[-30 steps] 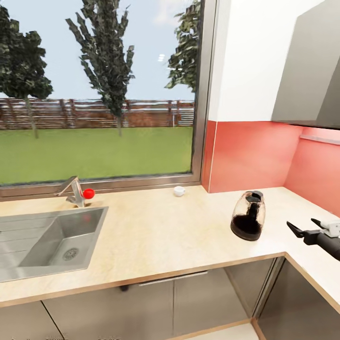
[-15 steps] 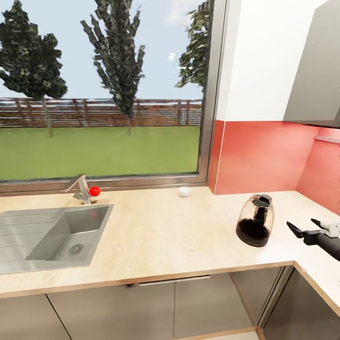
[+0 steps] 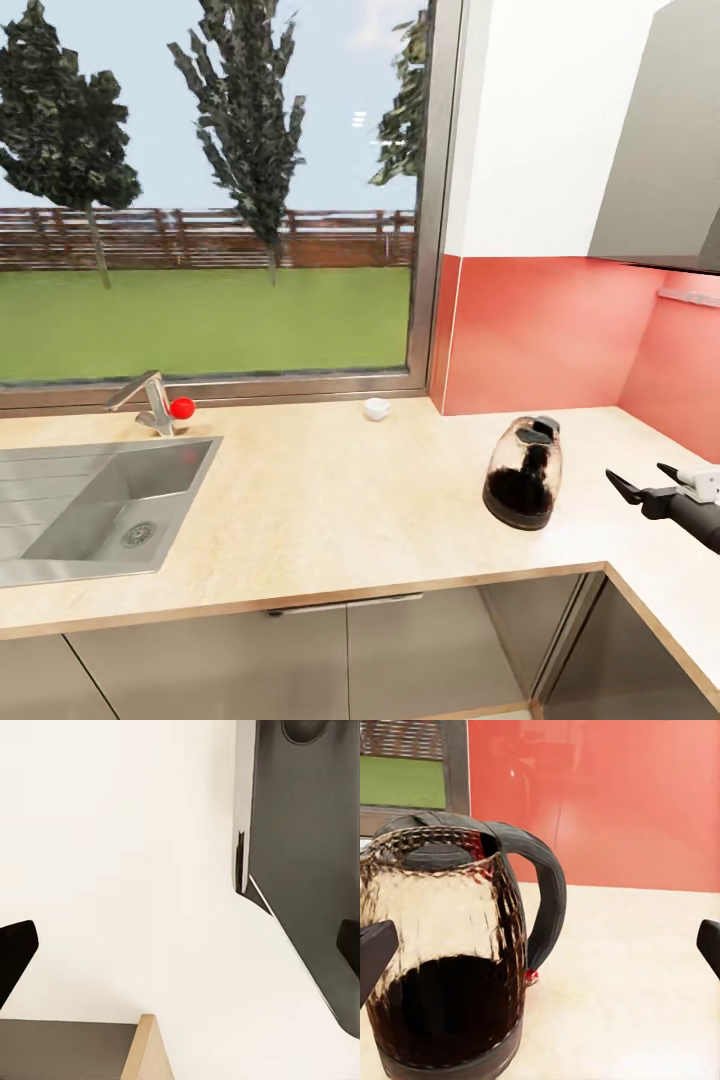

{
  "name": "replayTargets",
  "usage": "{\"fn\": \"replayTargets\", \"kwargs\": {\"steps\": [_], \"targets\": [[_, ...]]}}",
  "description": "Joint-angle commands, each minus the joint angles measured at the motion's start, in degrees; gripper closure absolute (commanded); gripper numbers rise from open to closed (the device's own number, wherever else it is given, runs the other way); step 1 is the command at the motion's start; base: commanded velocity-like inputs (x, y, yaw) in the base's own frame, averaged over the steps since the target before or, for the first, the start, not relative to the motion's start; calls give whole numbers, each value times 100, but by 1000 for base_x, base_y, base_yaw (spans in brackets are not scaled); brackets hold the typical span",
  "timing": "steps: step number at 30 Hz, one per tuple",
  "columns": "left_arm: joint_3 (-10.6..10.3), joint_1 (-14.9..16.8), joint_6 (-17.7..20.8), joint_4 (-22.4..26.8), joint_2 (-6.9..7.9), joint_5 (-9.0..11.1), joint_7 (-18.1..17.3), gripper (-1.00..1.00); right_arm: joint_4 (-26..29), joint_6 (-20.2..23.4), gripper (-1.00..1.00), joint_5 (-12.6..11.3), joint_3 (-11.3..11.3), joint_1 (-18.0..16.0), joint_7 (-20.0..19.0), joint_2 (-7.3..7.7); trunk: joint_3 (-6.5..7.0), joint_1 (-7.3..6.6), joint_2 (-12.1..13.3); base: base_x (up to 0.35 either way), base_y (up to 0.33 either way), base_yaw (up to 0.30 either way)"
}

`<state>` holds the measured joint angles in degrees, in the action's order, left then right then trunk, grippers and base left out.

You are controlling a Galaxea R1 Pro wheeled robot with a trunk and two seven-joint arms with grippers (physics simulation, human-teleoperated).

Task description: Set up a coffee station on the kitchen countertop: keep the coffee maker on the countertop, move the bottle of coffee from the kitchen shelf to the counter next to the coffee maker, place a paper coffee filter on top of the coffee maker, put the saucer next to the coffee maker with the coffee cup on the saucer, and place the electric kettle next to the coffee maker.

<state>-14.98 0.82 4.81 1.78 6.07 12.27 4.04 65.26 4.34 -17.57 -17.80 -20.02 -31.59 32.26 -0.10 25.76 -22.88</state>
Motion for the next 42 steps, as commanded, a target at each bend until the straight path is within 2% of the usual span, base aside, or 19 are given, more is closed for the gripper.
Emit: {"fn": "replayTargets", "kwargs": {"steps": [1,16,42], "targets": [[-49,-3,38,16,1,56,18,-100,3,42,-100,-61,-5,-2,-31,-1,-2,2,-4,1,-4,0],[-48,-4,38,19,0,61,19,-100,4,41,-100,-54,-4,-2,-31,-8,-2,2,-4,20,-20,0],[-48,-4,38,33,-17,63,26,-100,-8,41,-100,-45,1,-2,-31,-34,-2,2,-4,114,-234,0]]}}
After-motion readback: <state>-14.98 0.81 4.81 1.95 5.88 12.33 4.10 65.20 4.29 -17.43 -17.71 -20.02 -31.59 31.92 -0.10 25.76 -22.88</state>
